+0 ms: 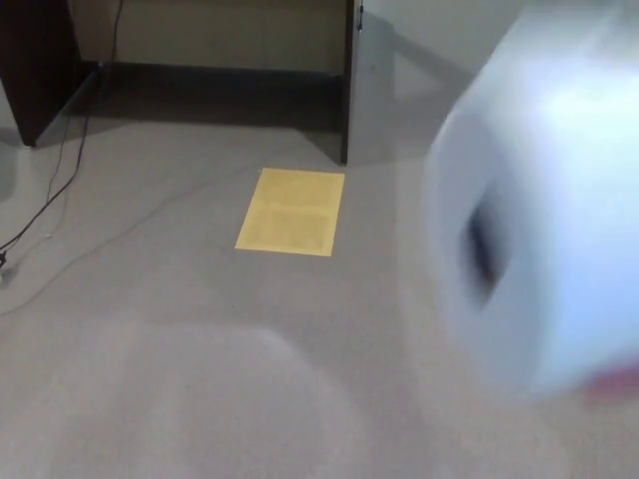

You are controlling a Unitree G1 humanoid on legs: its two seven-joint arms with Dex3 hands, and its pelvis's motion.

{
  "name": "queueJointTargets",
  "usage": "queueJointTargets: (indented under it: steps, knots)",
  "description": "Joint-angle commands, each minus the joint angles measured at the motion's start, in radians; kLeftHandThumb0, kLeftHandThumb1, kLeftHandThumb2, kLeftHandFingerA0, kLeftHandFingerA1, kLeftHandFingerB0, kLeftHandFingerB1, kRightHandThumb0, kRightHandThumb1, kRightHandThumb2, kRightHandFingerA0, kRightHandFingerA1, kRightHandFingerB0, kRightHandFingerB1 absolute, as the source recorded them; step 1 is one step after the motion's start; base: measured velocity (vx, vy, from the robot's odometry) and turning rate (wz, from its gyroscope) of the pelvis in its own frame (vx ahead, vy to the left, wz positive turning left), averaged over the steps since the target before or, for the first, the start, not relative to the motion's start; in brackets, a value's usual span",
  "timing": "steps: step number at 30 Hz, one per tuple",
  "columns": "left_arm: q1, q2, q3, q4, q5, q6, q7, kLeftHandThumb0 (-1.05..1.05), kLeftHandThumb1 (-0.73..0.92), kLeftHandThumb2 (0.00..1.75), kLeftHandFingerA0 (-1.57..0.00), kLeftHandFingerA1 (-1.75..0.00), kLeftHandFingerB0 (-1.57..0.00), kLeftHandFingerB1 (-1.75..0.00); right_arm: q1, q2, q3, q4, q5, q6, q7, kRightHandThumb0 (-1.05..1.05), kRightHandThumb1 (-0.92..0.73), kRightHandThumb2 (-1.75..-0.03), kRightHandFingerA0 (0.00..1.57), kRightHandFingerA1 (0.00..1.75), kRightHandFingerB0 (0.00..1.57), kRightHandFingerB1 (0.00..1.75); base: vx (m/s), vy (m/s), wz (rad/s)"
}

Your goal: A person is holding a toilet paper roll and the robot extends its left hand to grab the roll by inserting its thumb into the gap in the middle and brings its hand down by its side. Then it extends its arm again to hand the toilet paper roll back to the person.

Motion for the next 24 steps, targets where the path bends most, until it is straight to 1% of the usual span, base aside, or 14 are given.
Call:
queueJointTargets:
  steps: [1, 5, 6, 7, 8, 9, 10, 11, 12, 13, 14, 15, 23, 24]
  knots:
    - [0.052, 0.004, 0.007, -0.206, -0.048, -0.029, -0.034, -0.20, 0.24, 0.81, -0.09, -0.51, -0.07, -0.49, 0.015, -0.012, 0.008, 0.012, -0.012, -0.018, -0.019, -0.38, -0.66, -0.60, 0.75, 0.72, 0.39, 0.37, 0.00, 0.000, 0.00]
    - [0.029, 0.030, 0.019, -0.460, -0.075, 0.045, -0.041, -0.22, 0.24, 0.82, -0.10, -0.51, -0.08, -0.50, -0.042, -0.007, 0.015, 0.015, -0.018, 0.006, -0.004, -0.38, -0.65, -0.59, 0.75, 0.67, 0.42, 0.37, 0.00, 0.000, 0.00]
    - [0.017, 0.040, 0.020, -0.524, -0.076, 0.060, -0.042, -0.21, 0.25, 0.82, -0.09, -0.51, -0.06, -0.49, -0.049, -0.010, 0.020, 0.014, -0.023, 0.011, -0.005, -0.46, -0.53, -0.83, 0.69, 0.71, 0.36, 0.49, 0.00, 0.000, 0.00]
    - [0.008, 0.043, 0.021, -0.561, -0.095, 0.075, -0.057, -0.21, 0.25, 0.82, -0.09, -0.51, -0.06, -0.49, -0.054, -0.012, 0.023, 0.015, -0.027, 0.015, -0.006, -0.46, -0.53, -0.83, 0.69, 0.71, 0.36, 0.49, 0.00, 0.000, 0.00]
    - [0.001, 0.053, 0.024, -0.635, -0.113, 0.087, -0.068, -0.21, 0.25, 0.82, -0.09, -0.51, -0.07, -0.50, -0.053, -0.015, 0.024, 0.017, -0.027, 0.010, -0.005, -0.38, -0.65, -0.59, 0.74, 0.64, 0.44, 0.38, 0.00, 0.000, 0.00]
    - [-0.001, 0.061, 0.028, -0.702, -0.124, 0.105, -0.072, -0.20, 0.25, 0.82, -0.10, -0.51, -0.07, -0.50, -0.049, -0.012, 0.018, 0.019, -0.019, 0.005, -0.003, -0.44, -0.53, -0.83, 0.69, 0.71, 0.38, 0.51, 0.00, 0.000, 0.00]
    - [-0.013, 0.069, 0.027, -0.774, -0.145, 0.124, -0.080, -0.18, 0.27, 0.82, -0.09, -0.51, -0.07, -0.50, -0.050, -0.013, 0.010, 0.020, -0.010, -0.002, 0.005, -0.39, -0.64, -0.59, 0.73, 0.65, 0.46, 0.40, 0.00, 0.000, 0.00]
    - [-0.019, 0.077, 0.027, -0.844, -0.160, 0.146, -0.085, -0.17, 0.29, 0.83, -0.09, -0.51, -0.07, -0.50, -0.052, -0.011, 0.006, 0.019, -0.005, -0.002, 0.006, -0.47, -0.52, -0.84, 0.69, 0.73, 0.41, 0.53, 0.00, 0.000, 0.00]
    - [-0.023, 0.078, 0.027, -0.858, -0.161, 0.155, -0.085, -0.17, 0.29, 0.83, -0.09, -0.51, -0.07, -0.50, -0.054, -0.012, 0.005, 0.018, -0.003, -0.002, 0.007, -0.47, -0.52, -0.84, 0.69, 0.73, 0.41, 0.53, 0.00, 0.000, 0.00]
    - [-0.043, 0.098, 0.026, -0.922, -0.137, 0.155, -0.086, -0.20, 0.30, 0.84, -0.09, -0.51, -0.07, -0.50, -0.060, -0.013, 0.004, 0.019, -0.003, 0.000, 0.004, -0.40, -0.65, -0.59, 0.73, 0.67, 0.47, 0.41, 0.00, 0.000, 0.00]
    - [-0.065, 0.108, 0.021, -0.965, -0.150, 0.155, -0.098, -0.19, 0.30, 0.84, -0.09, -0.51, -0.06, -0.49, -0.064, -0.012, 0.007, 0.019, -0.007, 0.004, 0.001, -0.45, -0.52, -0.84, 0.70, 0.72, 0.41, 0.53, 0.00, 0.000, 0.00]
    - [-0.088, 0.121, 0.011, -1.052, -0.157, 0.200, -0.101, -0.21, 0.28, 0.84, -0.08, -0.50, -0.06, -0.49, -0.065, -0.011, 0.010, 0.018, -0.010, 0.006, -0.002, -0.40, -0.65, -0.59, 0.74, 0.67, 0.49, 0.41, 0.00, 0.000, 0.00]
    - [-0.343, 0.128, -0.115, -1.296, -0.096, 0.380, -0.106, -0.24, 0.26, 0.83, -0.06, -0.50, -0.05, -0.49, -0.093, -0.002, -0.003, 0.012, 0.007, 0.006, 0.012, -0.39, -0.64, -0.59, 0.75, 0.67, 0.53, 0.42, 0.00, 0.000, 0.00]
    - [-0.365, 0.127, -0.124, -1.308, -0.097, 0.402, -0.107, -0.48, 0.38, 0.61, -0.18, -0.37, -0.13, -0.33, -0.096, -0.002, -0.002, 0.011, 0.005, 0.005, 0.010, -0.39, -0.64, -0.59, 0.76, 0.67, 0.53, 0.42, 0.00, 0.000, 0.00]
